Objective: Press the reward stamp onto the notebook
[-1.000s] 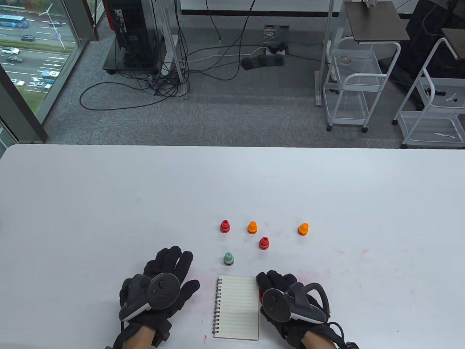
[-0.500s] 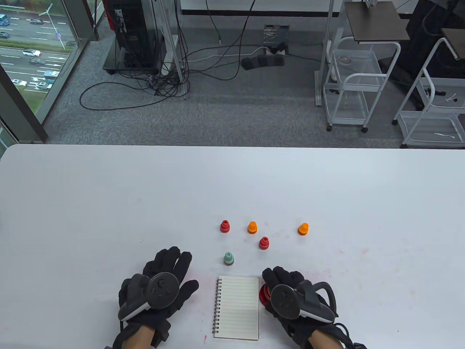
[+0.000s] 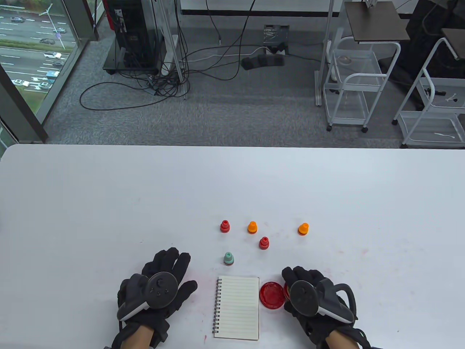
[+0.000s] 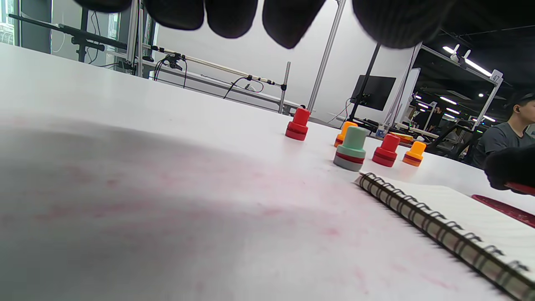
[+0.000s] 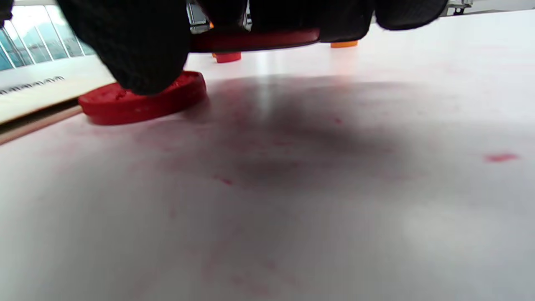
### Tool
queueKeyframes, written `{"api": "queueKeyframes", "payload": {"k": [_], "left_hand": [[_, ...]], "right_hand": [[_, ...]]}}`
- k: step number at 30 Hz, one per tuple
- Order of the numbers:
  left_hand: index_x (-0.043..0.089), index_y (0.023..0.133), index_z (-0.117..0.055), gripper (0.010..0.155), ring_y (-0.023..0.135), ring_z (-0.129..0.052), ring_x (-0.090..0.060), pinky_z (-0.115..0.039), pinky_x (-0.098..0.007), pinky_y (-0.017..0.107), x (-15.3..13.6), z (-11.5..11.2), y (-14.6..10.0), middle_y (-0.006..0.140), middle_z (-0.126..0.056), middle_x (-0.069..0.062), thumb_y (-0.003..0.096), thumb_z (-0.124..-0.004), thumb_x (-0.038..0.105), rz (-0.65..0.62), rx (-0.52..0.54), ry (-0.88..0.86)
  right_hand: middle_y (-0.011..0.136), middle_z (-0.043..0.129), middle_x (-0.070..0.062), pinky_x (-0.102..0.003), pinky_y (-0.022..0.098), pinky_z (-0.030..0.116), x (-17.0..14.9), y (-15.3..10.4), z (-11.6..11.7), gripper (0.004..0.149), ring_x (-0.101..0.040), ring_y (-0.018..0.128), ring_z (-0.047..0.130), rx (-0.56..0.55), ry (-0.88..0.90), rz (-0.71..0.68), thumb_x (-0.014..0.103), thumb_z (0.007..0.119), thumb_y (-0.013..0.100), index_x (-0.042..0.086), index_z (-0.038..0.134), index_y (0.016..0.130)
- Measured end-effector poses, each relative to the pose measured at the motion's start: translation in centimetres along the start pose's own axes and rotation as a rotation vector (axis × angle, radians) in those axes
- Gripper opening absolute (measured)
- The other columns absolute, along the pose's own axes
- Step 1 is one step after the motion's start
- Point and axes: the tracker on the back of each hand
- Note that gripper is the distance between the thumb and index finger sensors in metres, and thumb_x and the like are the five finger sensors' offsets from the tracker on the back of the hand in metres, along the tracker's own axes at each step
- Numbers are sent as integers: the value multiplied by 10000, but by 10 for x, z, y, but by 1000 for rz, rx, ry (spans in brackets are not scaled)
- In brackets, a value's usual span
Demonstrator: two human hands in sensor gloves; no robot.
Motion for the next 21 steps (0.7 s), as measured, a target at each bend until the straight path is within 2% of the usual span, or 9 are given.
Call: {"api": "queueKeyframes", "payload": {"k": [2,5,13,21], "left_hand": [[176,1174,-510,800,1078,-503,-517,-532,-707,724,0,0,0,1219,-426,-216,504,-637,594,2,-4,-1],[177,1173,-513,798,1079,-504,-515,-533,-706,724,-1,-1,0,1219,-425,-213,504,-638,594,2,-8,-2],[178,1173,-512,797,1079,-497,-519,-530,-705,725,-1,-2,1,1219,-425,-216,505,-638,594,15,-20,36],[175,1175,-509,799,1078,-499,-518,-533,-704,724,-1,-3,1,1219,-424,-215,506,-638,593,20,-38,33]], "right_hand": [[1094,515,-99,-679,677,550,-2,0,4,753,-453,951,538,51,0,22,443,787,440,196,438,1059],[1096,492,-101,-679,679,543,-4,2,8,763,-454,948,529,70,-10,36,443,783,437,196,421,1061],[1130,441,-95,-701,682,518,-3,3,8,783,-455,977,491,79,4,46,436,786,432,218,390,1072],[1115,474,-106,-673,669,570,-4,4,8,779,-453,948,548,76,13,38,434,788,431,210,402,1071]]}}
Point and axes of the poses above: the tracker on the back of each hand, its own x axis roughly to the thumb side, its own y axis roughly from the wrist to the fingertips, z = x × y
